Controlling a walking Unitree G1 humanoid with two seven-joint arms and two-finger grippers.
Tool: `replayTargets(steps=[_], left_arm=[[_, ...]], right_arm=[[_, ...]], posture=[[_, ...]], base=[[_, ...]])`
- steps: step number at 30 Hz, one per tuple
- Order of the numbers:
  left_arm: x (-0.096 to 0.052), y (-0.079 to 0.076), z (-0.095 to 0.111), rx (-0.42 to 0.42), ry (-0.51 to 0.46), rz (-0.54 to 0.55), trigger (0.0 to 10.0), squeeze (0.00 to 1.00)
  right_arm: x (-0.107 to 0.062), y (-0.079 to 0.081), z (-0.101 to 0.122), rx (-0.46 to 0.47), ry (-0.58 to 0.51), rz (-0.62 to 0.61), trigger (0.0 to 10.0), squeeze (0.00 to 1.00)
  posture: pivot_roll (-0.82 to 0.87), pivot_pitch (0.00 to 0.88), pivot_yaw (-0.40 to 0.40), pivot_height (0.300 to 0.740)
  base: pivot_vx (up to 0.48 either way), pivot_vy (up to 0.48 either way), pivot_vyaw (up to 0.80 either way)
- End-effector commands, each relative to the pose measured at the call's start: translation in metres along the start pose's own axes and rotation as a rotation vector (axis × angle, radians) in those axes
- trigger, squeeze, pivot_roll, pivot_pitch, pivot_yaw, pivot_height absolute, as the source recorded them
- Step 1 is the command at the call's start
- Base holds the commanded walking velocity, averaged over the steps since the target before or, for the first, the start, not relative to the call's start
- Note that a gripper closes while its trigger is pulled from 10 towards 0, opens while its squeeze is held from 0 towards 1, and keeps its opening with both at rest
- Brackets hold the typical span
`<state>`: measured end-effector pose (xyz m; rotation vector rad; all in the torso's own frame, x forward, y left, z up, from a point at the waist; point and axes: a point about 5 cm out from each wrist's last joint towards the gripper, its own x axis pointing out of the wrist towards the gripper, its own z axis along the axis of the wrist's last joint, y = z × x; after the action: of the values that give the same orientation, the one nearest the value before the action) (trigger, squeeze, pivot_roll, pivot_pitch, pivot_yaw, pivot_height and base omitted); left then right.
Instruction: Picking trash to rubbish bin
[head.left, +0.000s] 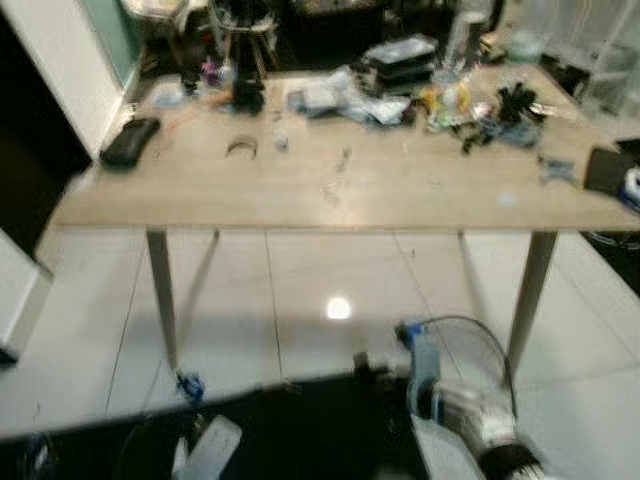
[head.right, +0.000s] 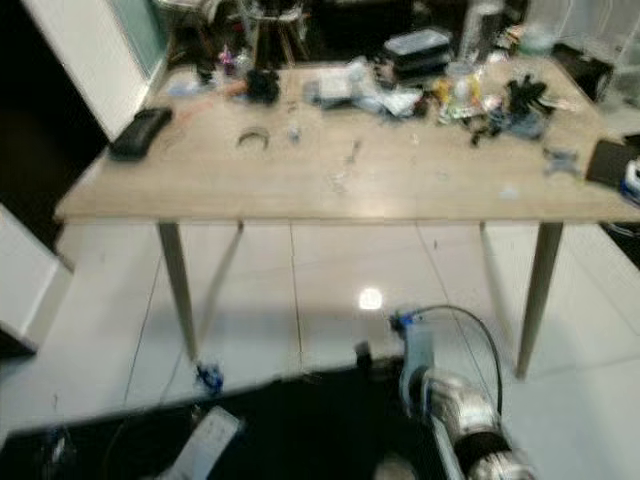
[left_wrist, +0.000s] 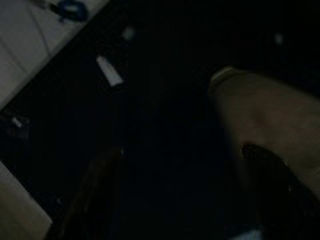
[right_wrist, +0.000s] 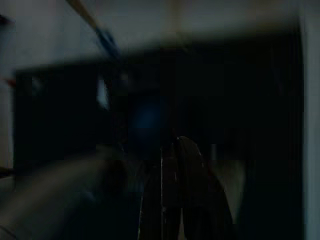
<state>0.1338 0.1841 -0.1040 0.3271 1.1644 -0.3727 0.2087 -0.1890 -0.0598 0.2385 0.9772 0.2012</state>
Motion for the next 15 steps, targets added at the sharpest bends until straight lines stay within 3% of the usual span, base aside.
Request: replayTargets(steps=[1,2,3,5,7,8,9,11,15], left_arm=[[-0.001,-0.002,-0.014,0.002,0.048,-0.013,10.0,0.00],[-0.002,-0.001,-0.015,0.002,0.049,-0.013,10.0,0.00],[-0.002,-0.001,-0.015,0.002,0.049,-0.013,10.0,0.00],[-0.003,0.001,-0.017,0.006,0.053,-0.015,10.0,0.00],[-0.003,0.001,-0.017,0.006,0.053,-0.015,10.0,0.00],[-0.003,0.002,-0.017,0.009,0.054,-0.015,10.0,0.00],[-0.003,0.002,-0.017,0.009,0.054,-0.015,10.0,0.00],[-0.004,0.006,-0.018,0.014,0.054,-0.011,10.0,0.00],[-0.004,0.008,-0.016,0.020,0.050,-0.003,10.0,0.00]], right_arm=[[-0.005,-0.017,-0.015,0.054,0.025,-0.101,10.0,0.00],[-0.011,-0.029,-0.033,0.122,0.052,-0.185,10.0,0.00],[-0.011,-0.029,-0.033,0.122,0.052,-0.185,10.0,0.00],[-0.026,-0.048,-0.076,0.234,0.140,-0.345,10.0,0.00],[-0.026,-0.048,-0.076,0.234,0.140,-0.345,10.0,0.00],[-0.033,-0.052,-0.097,0.266,0.191,-0.406,10.0,0.00],[-0.033,-0.052,-0.097,0.266,0.191,-0.406,10.0,0.00],[-0.041,-0.053,-0.123,0.313,0.247,-0.463,10.0,0.00],[-0.043,-0.050,-0.132,0.336,0.259,-0.477,10.0,0.00]], posture=[[-0.11,0.007,0.083,0.740],[-0.11,0.010,0.087,0.740],[-0.11,0.010,0.087,0.740],[-0.11,0.013,0.094,0.740],[-0.11,0.013,0.094,0.740],[-0.11,0.018,0.100,0.740],[-0.11,0.018,0.100,0.740],[-0.10,0.027,0.106,0.740],[-0.10,0.031,0.109,0.740]], base=[[-0.360,0.000,0.00],[-0.368,0.000,0.00],[-0.368,0.000,0.00],[-0.364,0.000,0.00],[-0.364,0.000,0.00],[-0.360,0.000,0.00],[-0.360,0.000,0.00],[-0.354,0.000,0.00],[-0.158,0.000,0.00]])
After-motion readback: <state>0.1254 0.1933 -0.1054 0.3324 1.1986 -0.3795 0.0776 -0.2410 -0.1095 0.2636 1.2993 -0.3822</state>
